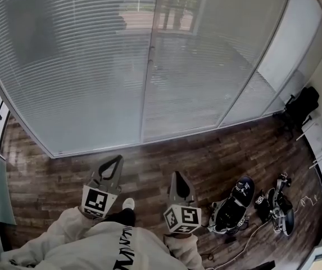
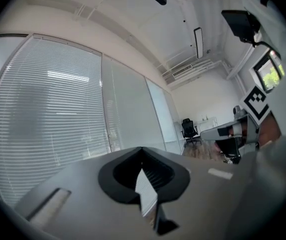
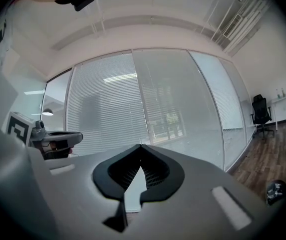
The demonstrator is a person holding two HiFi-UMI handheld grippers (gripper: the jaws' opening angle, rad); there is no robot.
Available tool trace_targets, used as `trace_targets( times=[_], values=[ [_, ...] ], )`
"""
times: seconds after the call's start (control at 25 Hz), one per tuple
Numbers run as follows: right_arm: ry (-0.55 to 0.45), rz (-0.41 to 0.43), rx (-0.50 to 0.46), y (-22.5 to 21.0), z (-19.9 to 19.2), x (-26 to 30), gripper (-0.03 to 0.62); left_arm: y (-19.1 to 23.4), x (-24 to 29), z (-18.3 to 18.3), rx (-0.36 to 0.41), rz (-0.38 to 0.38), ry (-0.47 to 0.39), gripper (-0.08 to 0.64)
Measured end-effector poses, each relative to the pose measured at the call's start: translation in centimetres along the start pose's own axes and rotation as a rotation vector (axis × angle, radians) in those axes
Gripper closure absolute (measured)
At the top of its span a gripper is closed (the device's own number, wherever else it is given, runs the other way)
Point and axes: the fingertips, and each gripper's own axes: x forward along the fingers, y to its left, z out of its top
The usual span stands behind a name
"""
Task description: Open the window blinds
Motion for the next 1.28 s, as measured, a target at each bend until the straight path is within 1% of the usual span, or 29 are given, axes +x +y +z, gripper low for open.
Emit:
trace_targets(
  times=[0.12,0.48,0.76,1.0,1.16,1.28],
  values=[
    [0.005,-0.009,-0.008,-0.4,0.4,1.4,0.591,0.5,1.4,-0.5,-0.011,-0.015,0.003,0.56],
    [0.028,-0.015,-0.04,-0.7,1.0,7.1,0.591,4.2,6.6,-1.5,-0.044,-0.027,-0.006,0.56],
    [0.044,0.005,-0.071,0.4,1.3,11.8,0.591,7.8,9.5,-2.6,-0.069,-0.019,-0.016,0.56],
    [0.044,0.001,-0.082,0.4,1.5,15.7,0.591,10.8,11.8,-3.2,-0.077,-0.01,-0.029,0.56],
    [0.049,0.001,-0.088,0.6,1.6,17.4,0.591,12.3,12.9,-3.9,-0.083,-0.001,-0.022,0.56],
    [0.063,-0.001,-0.089,0.7,1.3,17.9,0.591,12.6,12.9,-4.4,-0.094,-0.001,-0.014,0.56]
  ],
)
